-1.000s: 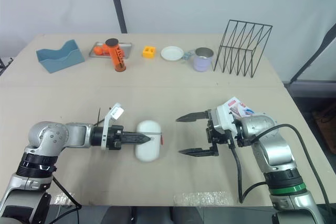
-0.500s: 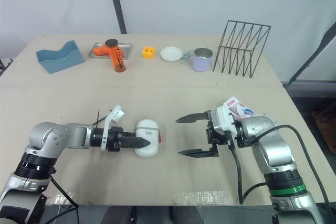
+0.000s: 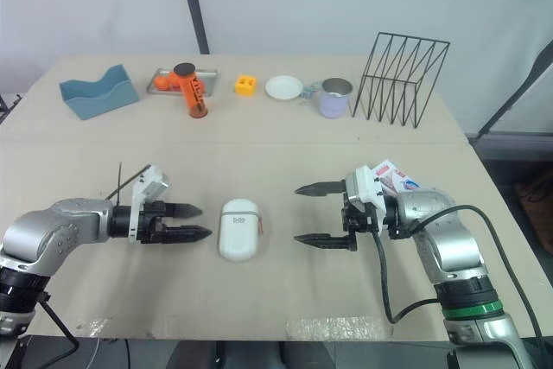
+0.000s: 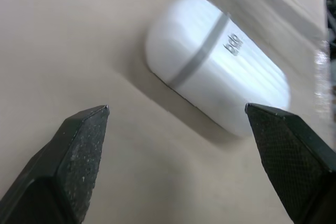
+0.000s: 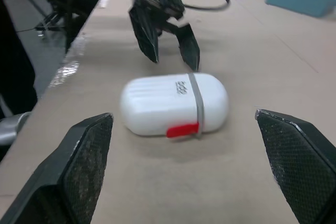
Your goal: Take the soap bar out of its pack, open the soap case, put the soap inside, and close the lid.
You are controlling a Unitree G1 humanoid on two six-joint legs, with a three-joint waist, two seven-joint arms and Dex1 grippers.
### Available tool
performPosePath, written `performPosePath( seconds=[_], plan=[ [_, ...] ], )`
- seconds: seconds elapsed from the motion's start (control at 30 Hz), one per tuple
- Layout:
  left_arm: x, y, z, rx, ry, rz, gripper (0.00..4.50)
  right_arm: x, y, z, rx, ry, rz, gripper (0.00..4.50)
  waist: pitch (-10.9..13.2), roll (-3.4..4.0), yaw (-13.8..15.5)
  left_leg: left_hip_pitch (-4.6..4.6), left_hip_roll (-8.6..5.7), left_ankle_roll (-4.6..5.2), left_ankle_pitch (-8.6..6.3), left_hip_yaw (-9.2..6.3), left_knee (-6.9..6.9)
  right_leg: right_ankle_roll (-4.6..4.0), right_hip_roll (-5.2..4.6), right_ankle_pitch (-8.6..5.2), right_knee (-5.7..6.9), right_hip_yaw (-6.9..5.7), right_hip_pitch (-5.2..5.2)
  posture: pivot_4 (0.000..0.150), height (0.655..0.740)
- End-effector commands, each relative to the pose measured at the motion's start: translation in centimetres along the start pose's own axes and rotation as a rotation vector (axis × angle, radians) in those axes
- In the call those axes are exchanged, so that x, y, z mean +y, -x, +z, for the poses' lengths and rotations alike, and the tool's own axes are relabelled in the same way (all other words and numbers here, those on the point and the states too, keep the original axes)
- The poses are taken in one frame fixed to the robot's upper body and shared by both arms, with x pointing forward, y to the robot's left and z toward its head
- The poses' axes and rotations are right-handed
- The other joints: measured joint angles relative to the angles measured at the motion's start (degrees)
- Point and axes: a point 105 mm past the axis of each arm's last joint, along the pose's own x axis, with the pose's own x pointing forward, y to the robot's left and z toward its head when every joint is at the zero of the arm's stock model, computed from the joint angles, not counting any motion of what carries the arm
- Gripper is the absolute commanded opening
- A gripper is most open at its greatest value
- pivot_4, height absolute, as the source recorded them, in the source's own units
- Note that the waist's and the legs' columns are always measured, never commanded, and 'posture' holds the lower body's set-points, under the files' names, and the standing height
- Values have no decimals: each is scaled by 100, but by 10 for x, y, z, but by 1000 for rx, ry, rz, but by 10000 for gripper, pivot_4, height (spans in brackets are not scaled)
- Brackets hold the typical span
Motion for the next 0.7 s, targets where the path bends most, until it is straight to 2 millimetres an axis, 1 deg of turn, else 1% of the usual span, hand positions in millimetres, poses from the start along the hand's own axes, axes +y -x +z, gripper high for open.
performPosePath(
  seconds=[0.03, 0.1, 0.2, 0.3, 0.4, 0.57, 0.7],
  plan=[
    [11, 10, 16, -121, -141, 136, 44235, -2, 4, -7, -5, 16, -98, 45000, 1, -3, 3, -2, 0, 0, 0, -2, 1, 1, 1, 0, 0, -2, 0, 1500, 7400],
    [16, 13, 12, -148, -185, 209, 44235, -1, 4, -14, -10, 10, -155, 45000, 1, -3, 2, -2, 1, 1, -1, 0, 0, 4, 1, -2, -5, 1, 0, 1500, 7400],
    [17, 18, -1, -151, -209, 275, 44235, 2, 2, -21, -28, 1, -228, 45000, 1, -3, -11, -3, 1, 3, -2, 7, -4, -2, 1, 1, -6, 7, -6, 1500, 7400],
    [15, 21, -16, -144, -217, 331, 44235, -2, 3, -28, -38, 3, -318, 45000, 1, -3, -14, 0, 5, 1, -1, 12, -7, -5, 2, 3, -5, 12, -7, 1500, 7400],
    [12, 22, -24, -145, -238, 374, 44235, -6, 5, -31, -48, 0, -375, 45000, 1, -3, -9, 1, 3, 0, 0, 12, -8, -4, 2, 3, -4, 12, -7, 1500, 7400],
    [7, 27, -25, -175, -297, 446, 44235, -6, 7, -36, -53, -8, -408, 45000, 1, -3, -6, 1, 2, 1, 0, 11, -10, -4, 2, 2, -5, 11, -7, 1500, 7400],
    [9, 28, -23, -210, -284, 491, 44235, 0, 8, -47, -39, -27, -414, 45000, 1, -3, -7, 1, 2, 0, 0, 11, -12, -4, 1, 3, -5, 11, -6, 1500, 7400]
  ],
)
